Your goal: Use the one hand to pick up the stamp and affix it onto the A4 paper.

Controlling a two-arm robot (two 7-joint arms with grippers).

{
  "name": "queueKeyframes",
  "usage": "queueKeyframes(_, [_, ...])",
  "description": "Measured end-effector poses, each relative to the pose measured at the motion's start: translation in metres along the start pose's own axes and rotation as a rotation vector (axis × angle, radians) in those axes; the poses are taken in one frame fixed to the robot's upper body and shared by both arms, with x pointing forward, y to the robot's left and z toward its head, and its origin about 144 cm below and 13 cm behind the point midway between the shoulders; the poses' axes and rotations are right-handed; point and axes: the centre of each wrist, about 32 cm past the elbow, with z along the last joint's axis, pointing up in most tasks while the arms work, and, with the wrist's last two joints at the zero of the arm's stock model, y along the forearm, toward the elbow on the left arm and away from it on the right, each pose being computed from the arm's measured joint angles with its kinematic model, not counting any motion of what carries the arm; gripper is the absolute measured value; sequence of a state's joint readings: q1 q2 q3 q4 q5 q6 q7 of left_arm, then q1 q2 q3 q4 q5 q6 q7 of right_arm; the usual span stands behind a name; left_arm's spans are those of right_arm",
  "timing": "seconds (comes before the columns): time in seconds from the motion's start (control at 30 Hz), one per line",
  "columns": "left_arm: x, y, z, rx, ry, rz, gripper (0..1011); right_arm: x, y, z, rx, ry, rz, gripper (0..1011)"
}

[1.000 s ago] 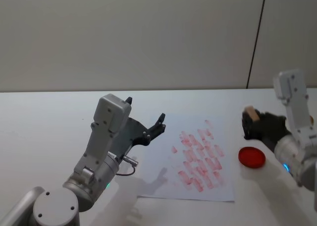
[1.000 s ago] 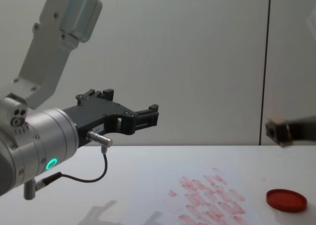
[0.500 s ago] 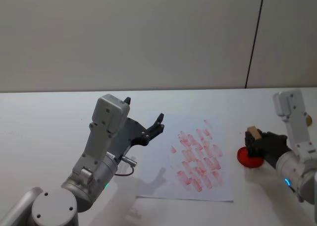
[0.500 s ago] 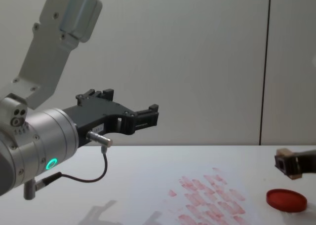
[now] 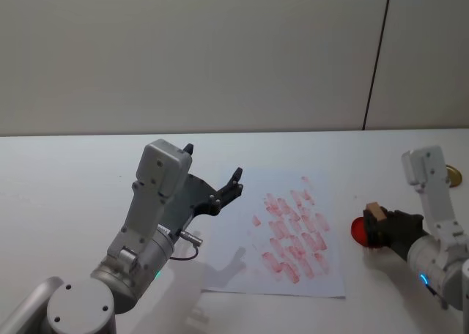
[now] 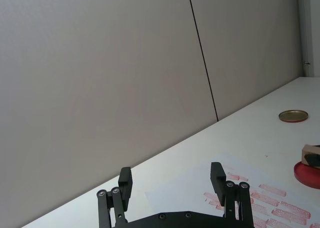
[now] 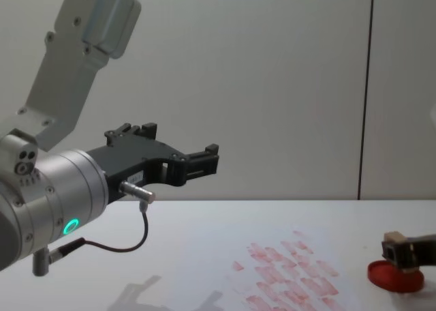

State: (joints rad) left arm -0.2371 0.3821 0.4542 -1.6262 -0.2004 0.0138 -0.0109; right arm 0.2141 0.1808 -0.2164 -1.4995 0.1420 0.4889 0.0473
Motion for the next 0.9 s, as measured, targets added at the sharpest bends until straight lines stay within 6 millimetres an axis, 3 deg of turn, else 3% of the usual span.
queueKeyframes(0.13, [0.0,0.0,0.0,0.0,0.0,0.0,993,0.001,0.002,-0.003,-0.006,0.002,0.001,287])
queueKeyframes(0.37, [0.0,0.0,0.0,0.0,0.0,0.0,993,0.003,0.006,-0.007,0.0,-0.006,-0.001,559])
queueKeyframes(0.5, [0.0,0.0,0.0,0.0,0.0,0.0,993,0.003,0.005,-0.007,0.018,-0.015,-0.002,638])
queueKeyframes(0.67, [0.0,0.0,0.0,0.0,0.0,0.0,993,0.001,0.003,-0.004,0.056,-0.031,-0.003,831])
queueKeyframes(0.9, [0.0,0.0,0.0,0.0,0.0,0.0,993,-0.002,-0.005,0.002,0.132,-0.063,-0.004,998])
